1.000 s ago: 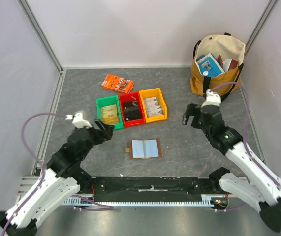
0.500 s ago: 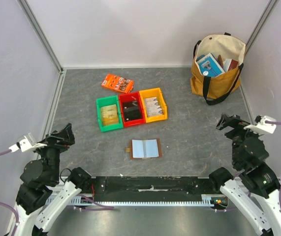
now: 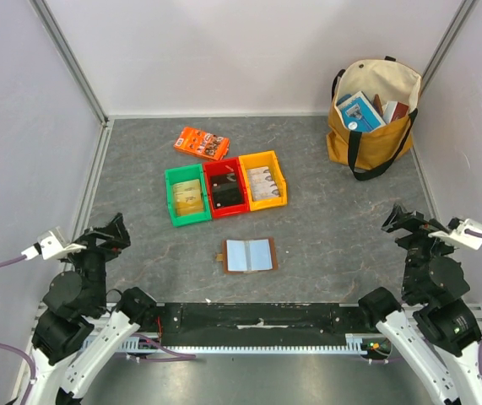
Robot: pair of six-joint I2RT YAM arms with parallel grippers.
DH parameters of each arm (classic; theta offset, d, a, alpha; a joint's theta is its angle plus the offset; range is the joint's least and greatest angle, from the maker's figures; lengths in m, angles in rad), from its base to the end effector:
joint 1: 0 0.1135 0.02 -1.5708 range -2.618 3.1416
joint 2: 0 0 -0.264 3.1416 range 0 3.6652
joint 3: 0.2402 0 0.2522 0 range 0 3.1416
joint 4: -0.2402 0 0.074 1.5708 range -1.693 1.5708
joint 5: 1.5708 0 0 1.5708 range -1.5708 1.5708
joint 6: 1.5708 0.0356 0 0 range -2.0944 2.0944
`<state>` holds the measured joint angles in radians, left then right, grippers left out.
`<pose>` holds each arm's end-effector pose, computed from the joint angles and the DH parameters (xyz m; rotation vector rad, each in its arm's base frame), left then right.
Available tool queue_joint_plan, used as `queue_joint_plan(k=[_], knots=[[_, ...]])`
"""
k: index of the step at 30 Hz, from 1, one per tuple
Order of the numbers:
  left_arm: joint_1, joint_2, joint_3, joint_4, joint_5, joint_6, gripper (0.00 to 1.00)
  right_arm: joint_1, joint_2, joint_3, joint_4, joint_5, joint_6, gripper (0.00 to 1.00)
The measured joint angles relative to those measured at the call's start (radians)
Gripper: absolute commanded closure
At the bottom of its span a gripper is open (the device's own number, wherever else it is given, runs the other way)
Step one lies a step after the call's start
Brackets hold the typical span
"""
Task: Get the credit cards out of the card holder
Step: Reset both arms
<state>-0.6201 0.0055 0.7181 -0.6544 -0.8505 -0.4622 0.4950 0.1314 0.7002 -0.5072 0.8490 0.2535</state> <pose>0.0151 0.0221 0.3262 -0.5536 1.4332 -0.2186 0.0388 -0.0094 0.3366 0.4920 1.4490 -0.0440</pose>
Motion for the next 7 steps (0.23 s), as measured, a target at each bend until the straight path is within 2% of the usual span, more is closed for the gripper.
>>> queue_joint_plan(k=[7], knots=[[0.0,0.0,-0.043,0.005,-0.014,0.005,0.11,0.0,-0.011,-0.015,0.027,0.005,-0.011,0.02]])
